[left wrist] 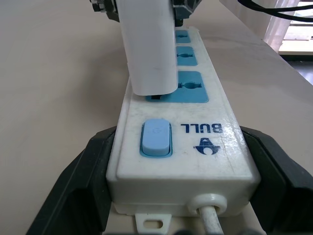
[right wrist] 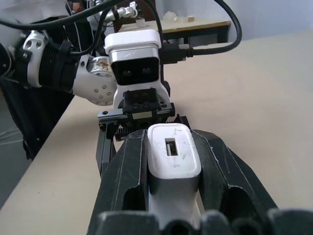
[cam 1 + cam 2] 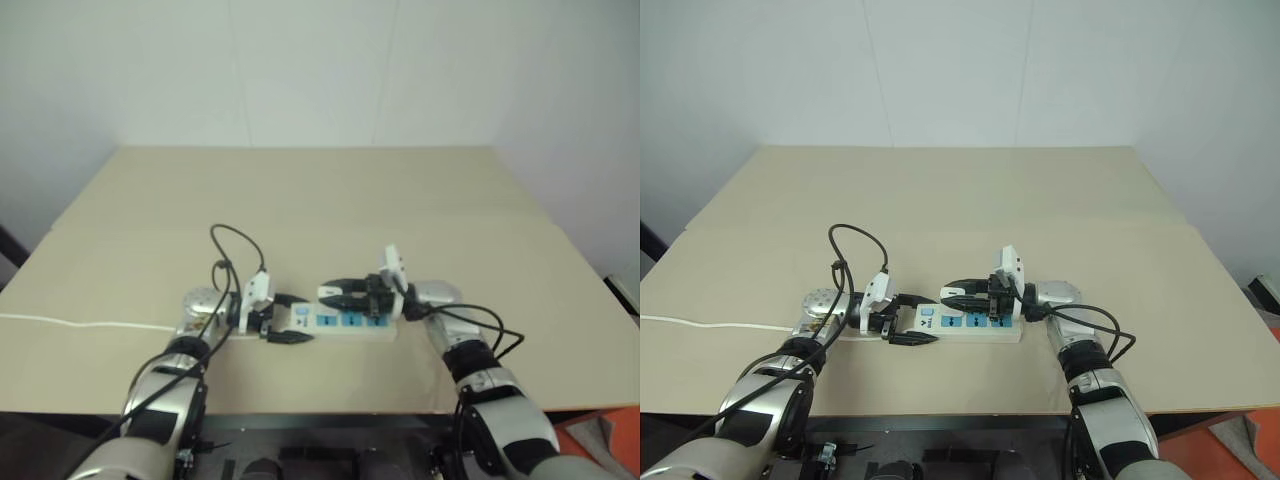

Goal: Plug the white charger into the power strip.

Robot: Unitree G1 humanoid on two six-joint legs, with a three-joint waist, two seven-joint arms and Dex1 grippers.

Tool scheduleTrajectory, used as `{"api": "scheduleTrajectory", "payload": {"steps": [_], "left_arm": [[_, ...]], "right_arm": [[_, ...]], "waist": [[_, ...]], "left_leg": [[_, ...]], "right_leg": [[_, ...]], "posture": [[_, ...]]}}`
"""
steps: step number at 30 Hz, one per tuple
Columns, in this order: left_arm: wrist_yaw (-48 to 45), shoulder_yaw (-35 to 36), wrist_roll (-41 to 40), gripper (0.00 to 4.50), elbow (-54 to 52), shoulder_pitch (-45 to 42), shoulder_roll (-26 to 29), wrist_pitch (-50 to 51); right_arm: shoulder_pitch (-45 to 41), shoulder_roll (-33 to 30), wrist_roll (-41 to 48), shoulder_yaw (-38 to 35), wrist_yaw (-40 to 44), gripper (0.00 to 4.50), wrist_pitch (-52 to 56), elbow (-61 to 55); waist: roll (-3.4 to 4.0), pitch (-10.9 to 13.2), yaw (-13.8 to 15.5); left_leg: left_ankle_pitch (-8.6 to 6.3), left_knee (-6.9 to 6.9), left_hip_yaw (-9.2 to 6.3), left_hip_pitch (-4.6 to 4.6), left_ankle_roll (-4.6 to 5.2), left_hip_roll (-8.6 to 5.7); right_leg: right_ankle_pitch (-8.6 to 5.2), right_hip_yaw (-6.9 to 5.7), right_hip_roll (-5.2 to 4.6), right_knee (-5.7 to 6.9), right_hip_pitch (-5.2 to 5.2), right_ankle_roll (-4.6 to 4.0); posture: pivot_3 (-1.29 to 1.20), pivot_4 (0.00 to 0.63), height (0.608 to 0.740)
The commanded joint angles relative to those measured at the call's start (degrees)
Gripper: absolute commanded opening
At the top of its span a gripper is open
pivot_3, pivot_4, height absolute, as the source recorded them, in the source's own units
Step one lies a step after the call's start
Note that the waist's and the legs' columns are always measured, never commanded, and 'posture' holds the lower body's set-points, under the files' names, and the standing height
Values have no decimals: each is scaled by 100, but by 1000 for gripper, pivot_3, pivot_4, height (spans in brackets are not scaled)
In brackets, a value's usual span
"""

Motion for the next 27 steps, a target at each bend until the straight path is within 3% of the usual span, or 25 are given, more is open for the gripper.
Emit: {"api": "scheduleTrajectory", "payload": {"steps": [1, 23, 27], "left_arm": [[-17, -94, 171, 3290, 52, -52, 61, 18], [-38, -73, 158, 3290, 24, -25, 89, 47], [-33, -62, 147, 3290, 23, -31, 89, 51]], "right_arm": [[77, -6, -198, 52, 83, 1141, -101, 269], [-38, 96, -760, 241, -181, 1141, -877, 1142], [66, 95, -905, 233, -319, 1141, -1560, 1196]], "waist": [[0, 0, -3], [2, -7, -55], [2, -8, -58]], "left_leg": [[0, 0, 0, 1, 0, 0], [0, 0, 1, 31, 0, 1], [0, -1, 1, 38, 0, 1]], "right_leg": [[0, 0, 0, 0, 1, 0], [-1, 3, 2, 4, 24, 2], [-1, 4, 2, 3, 30, 2]], "posture": [[0, 150, 740], [0, 150, 740], [0, 150, 740]]}}
